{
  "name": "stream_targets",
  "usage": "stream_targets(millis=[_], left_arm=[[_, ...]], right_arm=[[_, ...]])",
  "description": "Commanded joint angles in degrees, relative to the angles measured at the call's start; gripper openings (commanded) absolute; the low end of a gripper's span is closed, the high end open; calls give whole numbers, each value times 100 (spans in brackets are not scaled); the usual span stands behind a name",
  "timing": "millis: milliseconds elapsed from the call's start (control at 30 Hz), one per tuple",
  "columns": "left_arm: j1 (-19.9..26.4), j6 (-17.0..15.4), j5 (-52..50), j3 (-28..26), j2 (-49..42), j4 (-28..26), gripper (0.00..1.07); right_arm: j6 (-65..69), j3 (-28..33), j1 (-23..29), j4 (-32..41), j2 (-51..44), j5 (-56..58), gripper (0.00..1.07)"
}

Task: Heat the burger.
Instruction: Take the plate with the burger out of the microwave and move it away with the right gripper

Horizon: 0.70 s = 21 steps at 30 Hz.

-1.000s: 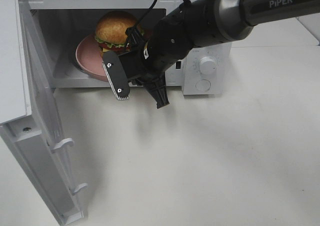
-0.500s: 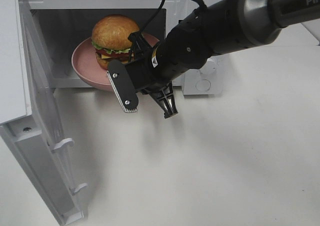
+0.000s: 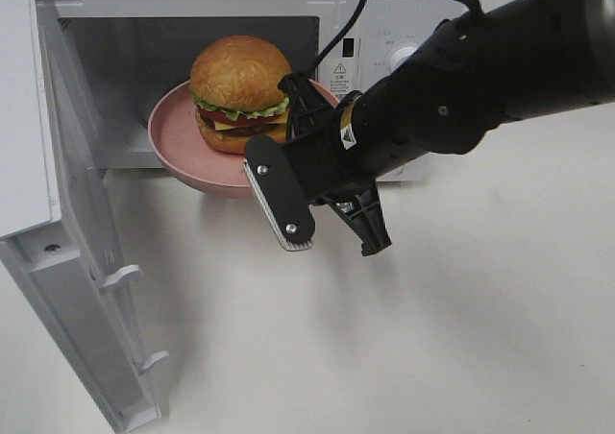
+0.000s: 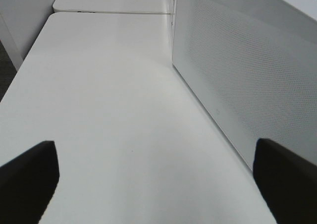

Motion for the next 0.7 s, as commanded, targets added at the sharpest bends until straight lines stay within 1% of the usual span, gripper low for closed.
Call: stream_targets(millis=[33,100,167,200,267,533,600,667,700], left_arm=[[0,17,-17,11,-126,-34,102],[0,17,-17,11,-126,-34,102],[0,17,-17,11,-126,-34,102],[0,17,-17,11,-126,-34,102],[0,17,-17,11,-126,-34,102],[0,17,-17,11,-126,-34,102],[0,17,-17,11,-126,-34,102],[0,17,-17,11,-126,-34,102],[0,17,-17,11,-126,-34,102]], right_arm=[[57,149,-63,-52,-309,-286,0],[57,246,-63,-52,-395,-292,0],[57,590,-63,-52,-705,-401,0],[57,590,-63,-52,-705,-401,0],[57,808,-63,-52,-934,-430,0],[57,1283,-63,-52,-1473,-430,0],[57,1484,-63,-52,-1719,-430,0],[57,1541,-63,-52,-1811,-424,0],[57,1667,-63,-52,-2017,-367,0]])
